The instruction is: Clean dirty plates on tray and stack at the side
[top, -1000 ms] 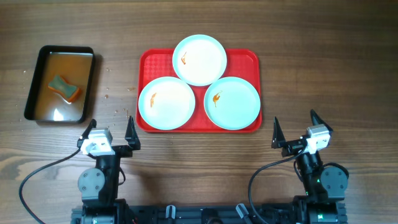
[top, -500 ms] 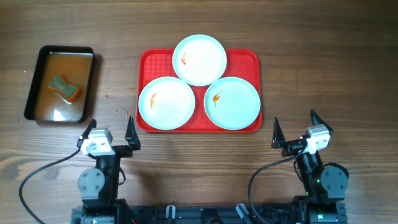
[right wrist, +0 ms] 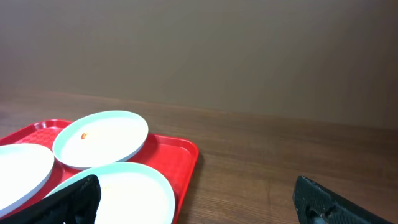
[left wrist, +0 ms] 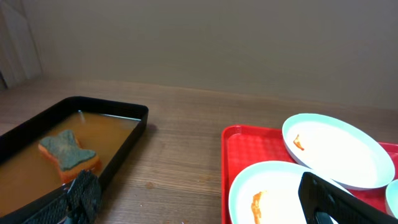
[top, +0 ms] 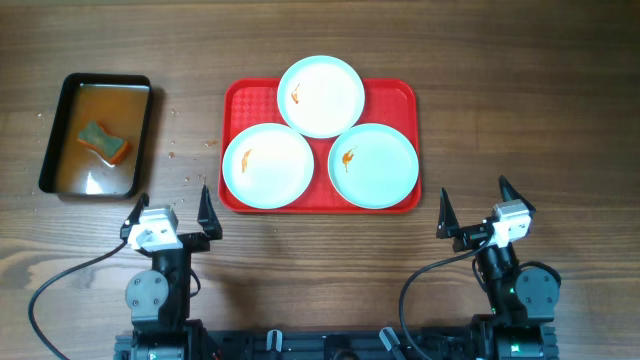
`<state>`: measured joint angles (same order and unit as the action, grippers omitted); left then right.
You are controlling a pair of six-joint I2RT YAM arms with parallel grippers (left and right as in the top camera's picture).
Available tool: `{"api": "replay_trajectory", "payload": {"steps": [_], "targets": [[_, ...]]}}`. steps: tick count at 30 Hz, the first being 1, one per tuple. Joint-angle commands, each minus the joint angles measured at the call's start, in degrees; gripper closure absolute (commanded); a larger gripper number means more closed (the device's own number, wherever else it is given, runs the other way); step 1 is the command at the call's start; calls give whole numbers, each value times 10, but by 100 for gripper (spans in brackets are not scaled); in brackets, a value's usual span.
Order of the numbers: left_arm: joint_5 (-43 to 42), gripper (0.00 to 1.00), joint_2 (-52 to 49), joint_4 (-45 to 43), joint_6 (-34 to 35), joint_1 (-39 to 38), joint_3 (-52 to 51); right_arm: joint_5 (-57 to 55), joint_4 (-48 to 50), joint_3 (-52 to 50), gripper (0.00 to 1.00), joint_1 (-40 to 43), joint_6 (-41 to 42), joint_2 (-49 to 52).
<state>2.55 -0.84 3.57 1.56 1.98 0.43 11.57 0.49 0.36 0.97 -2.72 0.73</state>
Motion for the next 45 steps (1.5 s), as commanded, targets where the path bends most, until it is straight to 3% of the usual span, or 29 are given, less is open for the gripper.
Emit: {"api": "replay_trajectory", "payload": {"steps": [1, 3, 8, 9, 12, 15, 17, 20, 22, 26, 30, 35, 39, 45], "targets": [[-190, 0, 4, -43, 105, -3, -1, -3, 3, -1, 0, 3, -3, -3], [-375, 0, 4, -102, 128, -3, -1, -3, 3, -1, 0, 3, -3, -2], [-384, 0, 4, -311, 162, -3, 6, -3, 3, -1, 0, 3, -3, -2], [-369, 0, 4, -309, 148, -3, 19, -3, 3, -1, 0, 3, -2, -2], [-291, 0, -35, -141, 72, 9, 142, -3, 3, -1, 1, 3, -3, -2], [-129, 0, -195, 176, 55, 21, 365, -3, 3, -1, 0, 3, -2, -2], [-106, 0, -336, 312, 47, 21, 506, -3, 3, -1, 0, 3, -3, -2], [-131, 0, -469, 384, 49, 21, 622, -3, 3, -1, 0, 3, -3, -2], [-123, 0, -529, 375, 80, 24, 651, -3, 3, -1, 0, 3, -3, -2], [-42, 0, -741, 522, 159, 123, 837, -3, 3, -1, 0, 3, -2, -2], [-86, 0, -892, 517, 158, 183, 886, -3, 3, -1, 0, 3, -3, -2], [-47, 0, -1026, 451, 156, 198, 886, -3, 3, -1, 0, 3, -3, -2], [55, 0, -1124, 439, 198, 209, 886, -3, 3, -1, 0, 3, -3, -2], [55, 0, -1217, 408, 219, 214, 885, -3, 3, -1, 0, 3, -2, -2]]}}
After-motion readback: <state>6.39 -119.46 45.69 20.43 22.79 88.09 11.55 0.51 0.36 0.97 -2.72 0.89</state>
